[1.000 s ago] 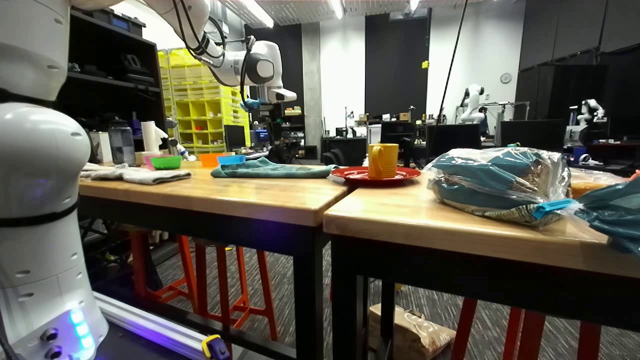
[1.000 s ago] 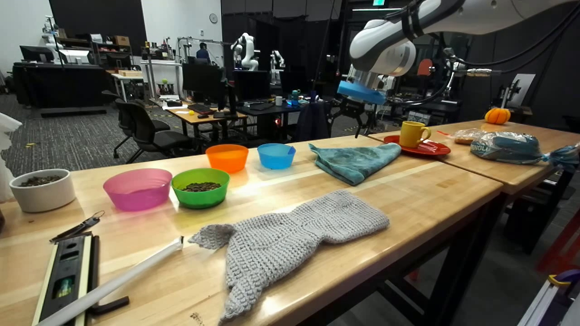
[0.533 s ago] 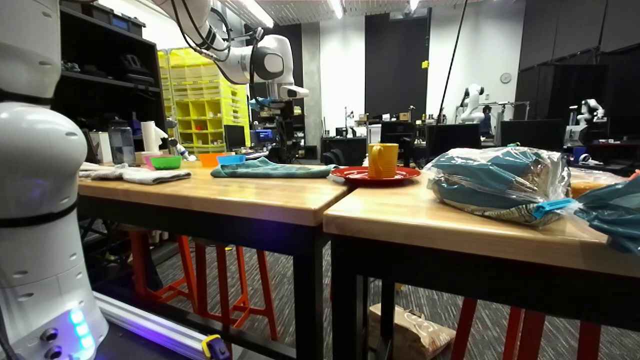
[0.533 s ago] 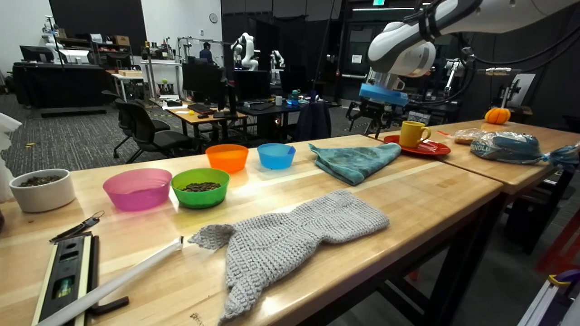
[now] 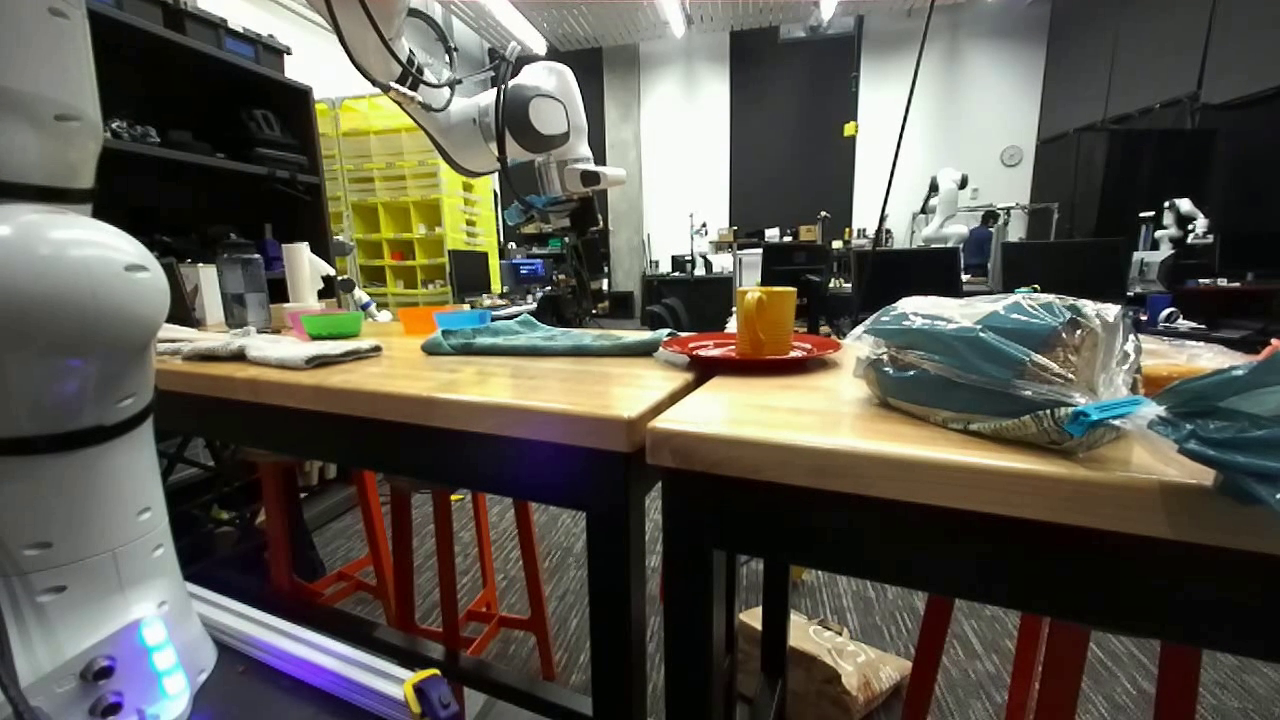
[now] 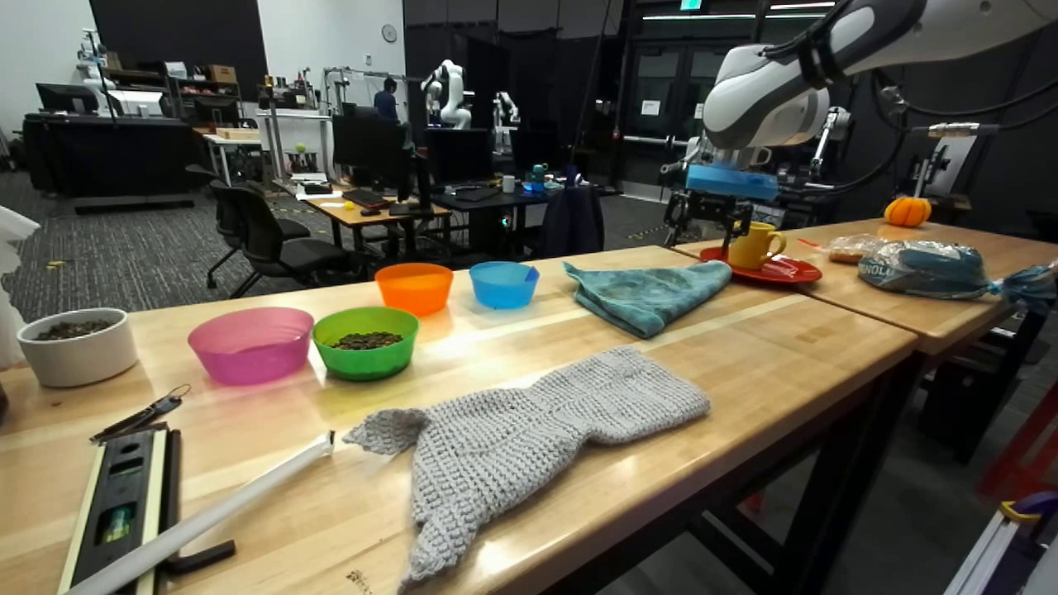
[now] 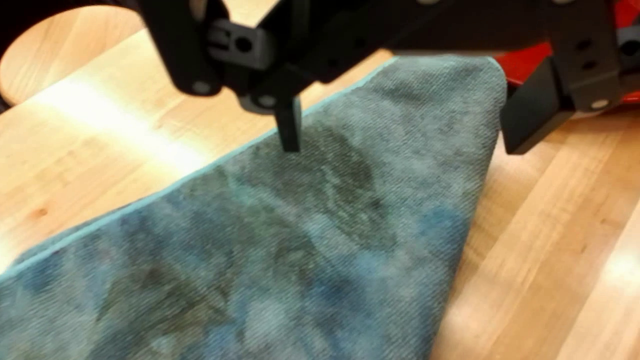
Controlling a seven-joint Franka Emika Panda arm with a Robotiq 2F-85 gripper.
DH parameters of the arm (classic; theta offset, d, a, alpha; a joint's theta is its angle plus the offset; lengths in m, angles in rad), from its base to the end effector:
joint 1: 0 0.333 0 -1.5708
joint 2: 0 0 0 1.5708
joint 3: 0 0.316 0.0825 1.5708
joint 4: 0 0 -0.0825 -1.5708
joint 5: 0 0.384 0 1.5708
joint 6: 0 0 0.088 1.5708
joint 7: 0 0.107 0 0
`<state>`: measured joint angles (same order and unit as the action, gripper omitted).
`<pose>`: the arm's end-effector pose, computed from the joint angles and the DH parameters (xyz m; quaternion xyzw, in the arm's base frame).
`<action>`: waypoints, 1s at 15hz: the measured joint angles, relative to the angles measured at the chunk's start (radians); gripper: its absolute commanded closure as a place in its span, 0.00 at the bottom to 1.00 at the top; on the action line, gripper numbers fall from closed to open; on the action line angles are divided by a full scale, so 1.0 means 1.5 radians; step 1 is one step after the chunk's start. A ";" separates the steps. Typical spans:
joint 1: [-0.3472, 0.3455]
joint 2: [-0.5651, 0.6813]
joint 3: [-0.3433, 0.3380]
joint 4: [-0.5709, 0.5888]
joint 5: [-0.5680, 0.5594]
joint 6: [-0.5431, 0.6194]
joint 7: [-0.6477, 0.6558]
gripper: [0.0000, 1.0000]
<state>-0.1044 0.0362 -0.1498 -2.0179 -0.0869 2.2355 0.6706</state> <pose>0.5590 -0.1472 0.4514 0.9010 -0.4224 0.0968 0.0196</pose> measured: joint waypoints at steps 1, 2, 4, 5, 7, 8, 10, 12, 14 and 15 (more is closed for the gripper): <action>-0.003 -0.006 -0.001 -0.007 -0.009 0.001 0.007 0.00; -0.007 -0.012 -0.002 -0.014 -0.015 0.002 0.014 0.00; -0.014 -0.024 -0.002 -0.027 -0.018 0.002 0.019 0.00; -0.016 -0.030 -0.002 -0.032 -0.018 0.002 0.019 0.00; -0.018 -0.038 -0.002 -0.039 -0.018 0.002 0.019 0.00; -0.018 -0.040 -0.002 -0.041 -0.018 0.002 0.019 0.00; -0.018 -0.041 -0.002 -0.043 -0.018 0.002 0.019 0.00; -0.018 -0.042 -0.002 -0.043 -0.018 0.002 0.019 0.00; -0.018 -0.042 -0.002 -0.043 -0.018 0.002 0.019 0.00; -0.018 -0.042 -0.002 -0.043 -0.018 0.002 0.019 0.00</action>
<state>-0.1314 -0.0261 -0.1535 -2.0822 -0.1142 2.2390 0.6995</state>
